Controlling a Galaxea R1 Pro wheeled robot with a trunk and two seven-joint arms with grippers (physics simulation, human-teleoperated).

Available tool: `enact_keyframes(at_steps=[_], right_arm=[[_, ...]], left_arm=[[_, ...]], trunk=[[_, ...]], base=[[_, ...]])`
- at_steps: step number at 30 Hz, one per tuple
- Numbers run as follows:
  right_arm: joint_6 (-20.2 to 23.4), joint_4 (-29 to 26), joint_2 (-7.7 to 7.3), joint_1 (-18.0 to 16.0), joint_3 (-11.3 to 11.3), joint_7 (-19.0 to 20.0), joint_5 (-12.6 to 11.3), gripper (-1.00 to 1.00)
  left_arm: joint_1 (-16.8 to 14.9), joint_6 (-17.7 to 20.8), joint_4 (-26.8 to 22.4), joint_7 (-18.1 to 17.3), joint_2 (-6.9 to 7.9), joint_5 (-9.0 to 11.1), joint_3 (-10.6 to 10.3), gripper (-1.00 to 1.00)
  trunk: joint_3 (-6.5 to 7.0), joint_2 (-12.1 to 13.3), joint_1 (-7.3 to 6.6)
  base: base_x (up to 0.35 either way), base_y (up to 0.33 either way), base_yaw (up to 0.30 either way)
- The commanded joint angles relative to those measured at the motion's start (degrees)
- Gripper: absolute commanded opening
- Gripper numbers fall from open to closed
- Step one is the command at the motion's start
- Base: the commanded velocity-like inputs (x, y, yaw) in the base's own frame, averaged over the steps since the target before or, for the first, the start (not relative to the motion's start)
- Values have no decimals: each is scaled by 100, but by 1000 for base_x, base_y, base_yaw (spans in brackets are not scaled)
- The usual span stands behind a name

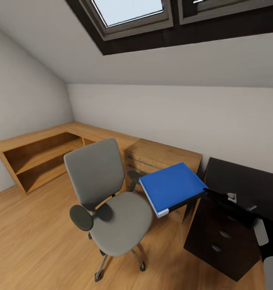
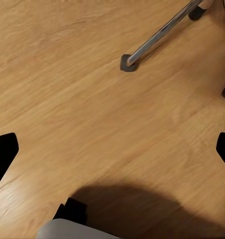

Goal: In the bedroom, organize the workspace by keeping the computer under the desk, ensuring the monitor is on the desk, placing the keyboard on the desk next to the monitor, placing the mouse on the desk next to the keyboard, moving the folder from the swivel chair onto the desk next to the mouse, stacking the notebook on top of the folder with the pen on top of the notebook, and positioning the swivel chair next to the desk.

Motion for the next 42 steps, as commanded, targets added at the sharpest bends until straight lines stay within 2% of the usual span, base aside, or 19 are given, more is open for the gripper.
enact_keyframes(at_steps=[1, 4, 6, 8, 10, 15, 19, 26, 27, 28, 31, 33, 37, 42], right_arm=[[27, 5, 1, -6, -8, 12, -3, -100], [23, 10, 1, -3, -14, 12, -1, -100], [13, 11, 1, 0, -15, 12, -1, -100], [7, 11, -1, 5, -16, 12, -5, -100], [-4, 12, 0, 20, -21, 12, -4, -100], [-29, 12, -2, 40, -25, 12, -9, -100], [-32, 12, -17, 67, -25, 19, -9, -100], [-40, 32, -48, 86, -77, -1, -7, -100], [-40, 36, -60, 86, -126, -5, -6, -100], [-41, 43, -79, 86, -287, -14, 1, -100], [-31, 52, -107, 87, -930, -33, 24, -100], [-27, 54, -115, 87, -1120, -38, 29, -100], [-27, 62, -120, 87, -1355, -156, 33, -100], [-70, 59, -118, 87, -1599, -653, 23, -100]], left_arm=[[-1, -12, 1, 5, -3, 63, 8, 100], [-1, -15, 42, -5, -7, 67, 10, 100], [-1, -70, 292, -13, -10, 55, 8, 100], [-1, -413, 517, -24, -6, 42, 3, 100], [-1, -960, 694, -32, -4, 15, -4, 100], [-1, -1606, 1222, -36, -11, -197, -7, 100], [-1, -2181, 1564, -39, -21, -244, -7, 100], [-1, -2388, 1679, -47, -45, -252, -7, 100], [-1, -2391, 1682, -47, -46, -253, -7, 100], [-1, -2394, 1685, -47, -46, -254, -7, 100], [-1, -2394, 1696, -48, -47, -251, -7, 100], [-1, -2392, 1698, -48, -47, -249, -7, 100], [-1, -2393, 1723, -48, -47, -250, -7, 100], [-1, -2392, 1747, -48, -47, -249, -25, 100]], trunk=[[14, 38, -23], [70, 159, -89], [108, 239, -133], [145, 319, -177], [184, 399, -220], [283, 600, -330], [362, 760, -418], [490, 1041, -572], [508, 1081, -594], [526, 1121, -616], [580, 1241, -682], [616, 1322, -726], [688, 1482, -813], [783, 1683, -923]], base=[[0, 0, -257], [0, 0, -257], [0, 0, -257], [0, 0, -257], [0, 0, -257], [0, 0, -257], [0, 0, -257], [0, 0, -265], [0, 0, -271], [0, 0, -272], [0, 0, -272], [0, 0, -271], [0, 0, -261], [0, 0, -184]])
